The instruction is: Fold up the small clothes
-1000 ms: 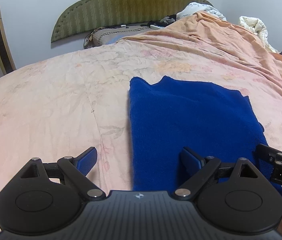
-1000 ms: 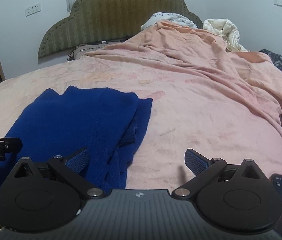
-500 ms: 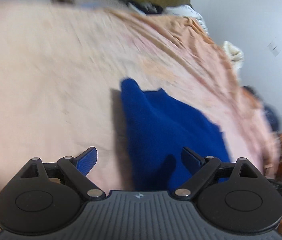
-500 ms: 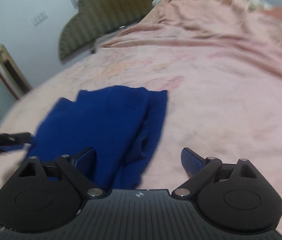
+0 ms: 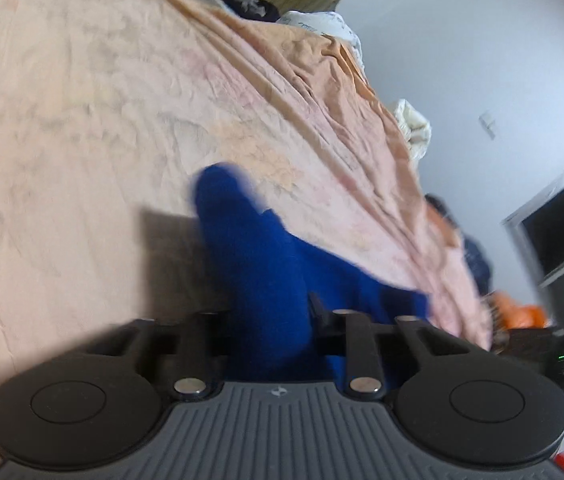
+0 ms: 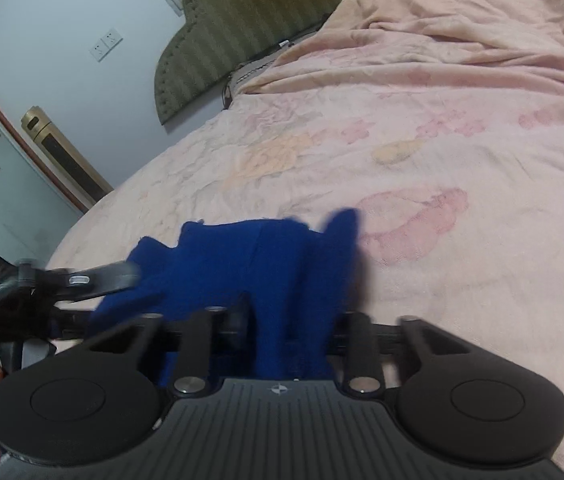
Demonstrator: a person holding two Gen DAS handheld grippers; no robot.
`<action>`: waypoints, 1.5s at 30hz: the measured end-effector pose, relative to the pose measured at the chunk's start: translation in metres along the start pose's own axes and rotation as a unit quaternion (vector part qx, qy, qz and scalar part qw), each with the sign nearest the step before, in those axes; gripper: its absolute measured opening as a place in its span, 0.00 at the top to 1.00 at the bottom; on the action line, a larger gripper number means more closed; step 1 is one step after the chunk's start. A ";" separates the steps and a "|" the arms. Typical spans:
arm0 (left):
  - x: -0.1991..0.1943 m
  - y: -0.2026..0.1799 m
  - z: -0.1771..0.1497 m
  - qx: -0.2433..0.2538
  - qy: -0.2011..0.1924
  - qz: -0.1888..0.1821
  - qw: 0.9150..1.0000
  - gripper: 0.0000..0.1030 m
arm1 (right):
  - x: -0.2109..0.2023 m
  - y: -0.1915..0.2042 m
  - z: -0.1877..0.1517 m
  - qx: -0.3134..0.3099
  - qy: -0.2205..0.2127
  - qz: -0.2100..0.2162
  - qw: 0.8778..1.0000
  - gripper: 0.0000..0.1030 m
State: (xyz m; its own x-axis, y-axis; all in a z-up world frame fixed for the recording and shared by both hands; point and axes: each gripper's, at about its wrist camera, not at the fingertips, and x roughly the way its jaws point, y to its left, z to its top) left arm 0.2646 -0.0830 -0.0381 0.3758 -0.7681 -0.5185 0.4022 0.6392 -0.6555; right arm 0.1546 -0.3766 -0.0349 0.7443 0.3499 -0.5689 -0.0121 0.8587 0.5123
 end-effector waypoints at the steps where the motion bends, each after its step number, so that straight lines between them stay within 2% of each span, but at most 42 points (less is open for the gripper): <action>1: -0.003 -0.007 -0.001 0.023 -0.011 0.006 1.000 0.79 | -0.004 0.005 -0.003 -0.013 -0.011 -0.008 1.000 0.79; 3: -0.009 -0.025 0.001 0.074 -0.032 0.023 0.996 0.79 | -0.011 0.017 -0.006 -0.045 -0.031 -0.024 0.998 0.80; 6: -0.005 -0.049 0.010 0.140 -0.058 0.063 0.986 0.79 | -0.021 0.032 -0.002 -0.085 -0.071 -0.034 0.993 0.81; 9: 0.020 -0.055 0.024 0.158 -0.030 0.127 0.979 0.76 | -0.015 0.031 0.015 -0.087 -0.092 -0.058 0.990 0.81; 10: 0.025 -0.056 0.025 0.156 -0.020 0.156 0.975 0.76 | -0.009 0.025 0.020 -0.073 -0.084 -0.068 0.991 0.78; 11: 0.023 -0.057 0.024 0.155 -0.017 0.166 0.974 0.75 | 0.000 0.017 0.023 -0.056 -0.074 -0.092 0.991 0.65; 12: 0.014 -0.058 0.020 0.155 -0.027 0.160 0.975 0.74 | 0.004 0.013 0.023 -0.047 -0.065 -0.120 0.990 0.60; 13: 0.004 -0.060 0.014 0.157 -0.037 0.153 0.975 0.66 | 0.003 0.010 0.021 -0.041 -0.061 -0.153 0.986 0.57; 14: -0.006 -0.063 0.008 0.161 -0.043 0.153 0.974 0.49 | -0.002 0.008 0.017 -0.035 -0.067 -0.163 0.984 0.53; 16: -0.030 -0.065 -0.010 0.163 -0.053 0.156 0.973 0.30 | -0.024 0.004 0.007 -0.018 -0.081 -0.156 0.984 0.50; 17: -0.040 -0.066 -0.020 0.163 -0.057 0.150 0.973 0.29 | -0.036 0.002 0.001 -0.007 -0.082 -0.154 0.985 0.50; 19: -0.057 -0.064 -0.040 0.158 -0.038 0.131 0.978 0.29 | -0.056 0.000 -0.014 0.014 -0.082 -0.140 0.987 0.49; 24: -0.078 -0.056 -0.080 0.112 0.009 0.079 0.990 0.29 | -0.092 0.004 -0.067 0.045 -0.045 -0.070 0.996 0.44; 27: -0.077 -0.045 -0.098 0.081 0.029 0.054 0.995 0.31 | -0.094 0.011 -0.094 0.043 -0.012 -0.043 0.998 0.43; 28: -0.075 -0.042 -0.102 0.072 0.030 0.054 0.996 0.35 | -0.095 0.014 -0.100 0.041 -0.011 -0.040 0.998 0.43; 29: -0.076 -0.043 -0.107 0.075 0.018 0.057 0.995 0.47 | -0.097 0.016 -0.106 0.035 -0.016 -0.035 0.999 0.44; 30: -0.075 -0.044 -0.108 0.078 0.021 0.059 0.995 0.57 | -0.098 0.018 -0.108 0.035 -0.016 -0.032 0.999 0.55; 31: -0.075 -0.044 -0.107 0.078 0.023 0.066 0.995 0.72 | -0.098 0.019 -0.108 0.037 -0.015 -0.029 0.999 0.62; 32: -0.075 -0.044 -0.105 0.074 0.023 0.071 0.995 0.81 | -0.096 0.020 -0.107 0.038 -0.009 -0.026 0.999 0.83; 35: -0.089 -0.046 -0.103 0.058 0.010 0.067 0.996 0.87 | -0.092 0.021 -0.106 0.045 -0.010 -0.023 0.999 0.84; 38: -0.107 -0.061 -0.108 0.092 -0.001 0.087 0.992 0.88 | -0.105 0.025 -0.107 0.055 -0.028 -0.008 0.998 0.86; 41: -0.109 -0.071 -0.116 0.124 0.014 0.108 0.986 0.88 | -0.116 0.030 -0.114 0.050 -0.031 0.005 0.998 0.86; 44: -0.102 -0.070 -0.125 0.140 0.030 0.145 0.979 0.84 | -0.114 0.029 -0.123 0.039 -0.012 -0.016 0.999 0.85; 45: -0.104 -0.072 -0.126 0.139 0.027 0.150 0.978 0.84 | -0.111 0.027 -0.125 0.042 -0.004 -0.025 0.999 0.79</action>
State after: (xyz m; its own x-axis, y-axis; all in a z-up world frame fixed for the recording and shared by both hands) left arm 0.0911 -0.0537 -0.0059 0.4712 -0.5396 -0.6977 0.4950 0.8165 -0.2972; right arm -0.0122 -0.3458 -0.0384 0.7478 0.3035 -0.5906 0.0818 0.8406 0.5355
